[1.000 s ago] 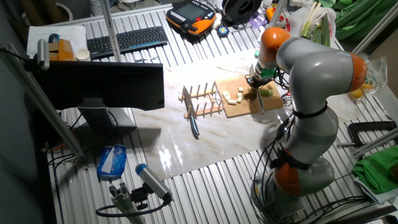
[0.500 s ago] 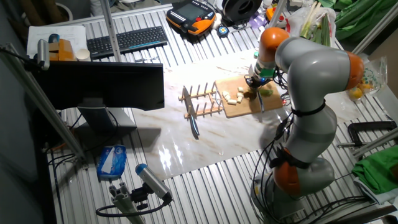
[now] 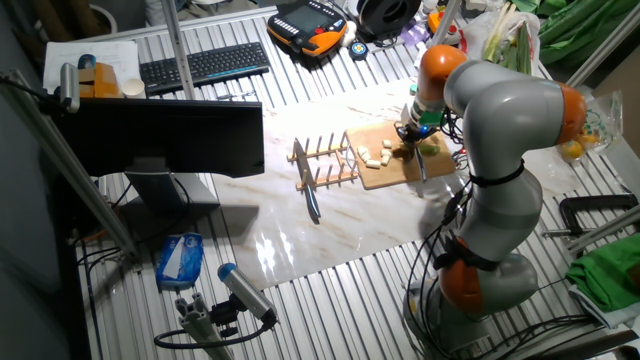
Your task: Chop the scallions
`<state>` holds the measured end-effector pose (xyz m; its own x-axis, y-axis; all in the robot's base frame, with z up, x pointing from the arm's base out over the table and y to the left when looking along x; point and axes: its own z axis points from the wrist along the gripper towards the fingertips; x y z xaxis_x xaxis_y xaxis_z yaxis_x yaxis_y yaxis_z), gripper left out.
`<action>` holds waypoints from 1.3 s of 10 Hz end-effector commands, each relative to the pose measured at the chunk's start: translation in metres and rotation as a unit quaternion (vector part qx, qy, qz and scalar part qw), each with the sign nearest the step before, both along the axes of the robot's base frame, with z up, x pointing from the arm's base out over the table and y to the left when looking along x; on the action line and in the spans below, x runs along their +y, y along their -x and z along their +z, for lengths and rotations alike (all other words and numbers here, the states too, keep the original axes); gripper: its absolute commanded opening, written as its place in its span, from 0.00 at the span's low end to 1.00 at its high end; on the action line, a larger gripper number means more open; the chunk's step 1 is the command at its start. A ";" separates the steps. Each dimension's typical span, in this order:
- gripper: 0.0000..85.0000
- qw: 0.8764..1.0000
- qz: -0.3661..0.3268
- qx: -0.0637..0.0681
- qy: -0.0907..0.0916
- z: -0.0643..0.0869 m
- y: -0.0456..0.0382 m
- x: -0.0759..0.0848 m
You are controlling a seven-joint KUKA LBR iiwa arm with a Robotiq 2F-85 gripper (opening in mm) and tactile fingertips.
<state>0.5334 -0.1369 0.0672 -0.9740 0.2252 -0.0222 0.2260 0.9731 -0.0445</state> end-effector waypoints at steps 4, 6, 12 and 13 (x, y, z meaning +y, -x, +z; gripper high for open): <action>0.01 1.000 -0.002 0.001 0.001 -0.001 -0.0039 0.006; 0.07 1.000 -0.005 -0.001 -0.010 -0.001 -0.0039 0.006; 0.26 1.000 -0.006 -0.005 -0.005 0.009 -0.0078 0.006; 0.26 1.000 -0.006 -0.003 -0.004 0.015 -0.0100 0.004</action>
<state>0.5439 -0.1330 0.0835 -0.9714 0.2358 -0.0267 0.2367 0.9709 -0.0357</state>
